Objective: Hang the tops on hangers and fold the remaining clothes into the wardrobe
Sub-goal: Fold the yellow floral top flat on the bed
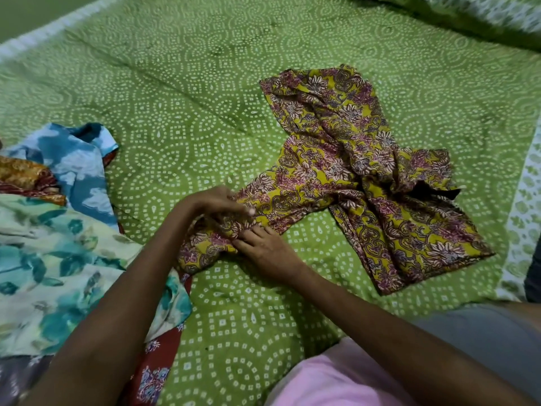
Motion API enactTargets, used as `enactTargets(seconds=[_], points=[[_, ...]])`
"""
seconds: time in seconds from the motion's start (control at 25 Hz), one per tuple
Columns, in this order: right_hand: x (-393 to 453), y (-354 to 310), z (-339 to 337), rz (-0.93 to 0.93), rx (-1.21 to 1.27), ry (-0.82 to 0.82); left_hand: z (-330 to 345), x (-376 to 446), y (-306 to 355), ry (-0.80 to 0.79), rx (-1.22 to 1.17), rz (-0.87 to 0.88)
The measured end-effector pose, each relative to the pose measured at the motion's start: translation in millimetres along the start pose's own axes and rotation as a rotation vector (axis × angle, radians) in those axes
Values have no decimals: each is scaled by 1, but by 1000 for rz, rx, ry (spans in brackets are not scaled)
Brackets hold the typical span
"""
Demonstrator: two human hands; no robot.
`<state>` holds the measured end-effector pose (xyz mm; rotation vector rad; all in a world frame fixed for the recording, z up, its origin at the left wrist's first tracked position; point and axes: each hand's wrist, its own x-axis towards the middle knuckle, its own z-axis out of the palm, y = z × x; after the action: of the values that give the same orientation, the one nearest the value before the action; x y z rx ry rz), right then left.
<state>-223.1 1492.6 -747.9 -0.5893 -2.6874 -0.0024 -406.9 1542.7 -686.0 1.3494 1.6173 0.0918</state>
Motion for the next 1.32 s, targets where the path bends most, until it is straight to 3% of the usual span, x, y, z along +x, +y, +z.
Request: enactTargets(seconds=[0.08,0.12,0.24,0.36,0.6,0.68,0.72,0.76,0.8,0.88,0.96,1.08,1.24,1.32], points=[[5,-2,-7,32,-14,0,-11,-17,-2,-144,113,-61],[8,-3,-11,44,-25,14,-14,-24,-8,-134,51,-41],[13,-10,-14,37,-8,137,-10,-42,-29,156,-339,52],[18,-21,-19,106,167,242,-2,-59,-42,372,-477,97],[6,-18,-22,243,256,331,-3,-92,-33,183,-449,26],[-4,-29,-25,531,585,310,-4,-97,-20,156,-421,-8],[-3,-34,-32,826,923,324,-3,-100,-11,165,-419,-10],[1,-35,-38,1145,1325,288,-3,-102,-7,172,-432,7],[2,-36,-44,1341,1698,163,-3,-102,-1,174,-434,19],[0,-34,-50,1312,2204,-29,0,-107,8,145,-400,52],[-2,-35,-54,1088,2452,-11,2,-113,9,145,-462,29],[-1,-40,-47,1053,2436,-82,3,-111,-5,159,-432,-9],[2,-62,-44,1288,2190,-339,20,-104,-53,359,-137,-78],[0,-68,-45,1308,2118,-626,32,-100,-70,437,-23,-106]])
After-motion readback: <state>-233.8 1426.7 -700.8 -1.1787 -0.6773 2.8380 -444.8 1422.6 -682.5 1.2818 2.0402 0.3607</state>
